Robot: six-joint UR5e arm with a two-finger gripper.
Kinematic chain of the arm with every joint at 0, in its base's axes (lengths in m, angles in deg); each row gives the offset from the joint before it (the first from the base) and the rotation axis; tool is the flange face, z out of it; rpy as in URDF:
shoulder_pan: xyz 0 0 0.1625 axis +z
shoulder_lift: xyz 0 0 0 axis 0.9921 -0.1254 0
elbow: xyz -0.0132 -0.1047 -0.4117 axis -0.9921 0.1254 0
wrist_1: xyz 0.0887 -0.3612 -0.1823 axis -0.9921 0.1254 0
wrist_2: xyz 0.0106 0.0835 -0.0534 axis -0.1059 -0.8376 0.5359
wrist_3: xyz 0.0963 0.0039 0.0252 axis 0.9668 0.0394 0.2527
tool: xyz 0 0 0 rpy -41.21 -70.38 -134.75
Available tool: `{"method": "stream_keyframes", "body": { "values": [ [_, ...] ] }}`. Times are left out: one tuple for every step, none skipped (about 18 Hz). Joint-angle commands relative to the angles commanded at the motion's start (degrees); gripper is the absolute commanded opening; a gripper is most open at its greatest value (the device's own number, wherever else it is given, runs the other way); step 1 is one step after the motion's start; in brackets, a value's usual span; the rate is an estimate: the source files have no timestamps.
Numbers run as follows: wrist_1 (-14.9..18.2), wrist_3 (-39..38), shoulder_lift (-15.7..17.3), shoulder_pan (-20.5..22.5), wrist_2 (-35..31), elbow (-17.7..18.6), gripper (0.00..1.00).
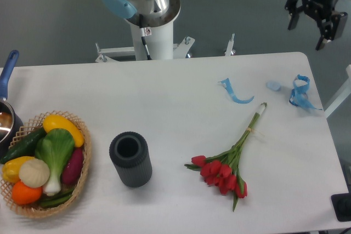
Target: Pick up the flowers from the table
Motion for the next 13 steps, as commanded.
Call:
{"method": "stream_keyframes", "body": {
  "values": [
    [-0.1, 0.0, 0.0, -0.2, 0.0, 0.1, 1.00],
    [0.0, -0.1, 0.0, -0.4, 0.0, 0.1, 1.00],
    [-0.1, -0.2, 0.0, -0.4, -0.1, 0.1, 1.00],
    [-0.1, -0.2, 0.1, -0.4, -0.1, 0.1, 1.00],
    [-0.1, -0.4, 0.1, -0.4, -0.1, 0.3, 1.00],
    [-0.1, -0.9, 0.6, -0.4, 0.0, 1.0, 1.00],
    [-0.3, -0.9, 0.9, -0.4, 0.0, 1.9, 1.00],
    [-1.9, -1.0, 1.0, -0.4, 0.1, 2.5, 1.00],
    [-3.5, -1.1, 1.1, -0.4, 0.2, 3.4, 1.00],
    [-4.7, -1.1, 1.4, -0.5, 0.3, 4.7, 1.00],
    [-5.7, -1.9, 1.9, -0.8, 0.3, 5.8, 1.00],
    [-6.5, -3.5, 2.2, -1.1, 0.3, 6.9, 1.00],
    [-7.2, -5.7, 2.3, -1.4, 0.3, 7.7, 1.00]
  ]
}}
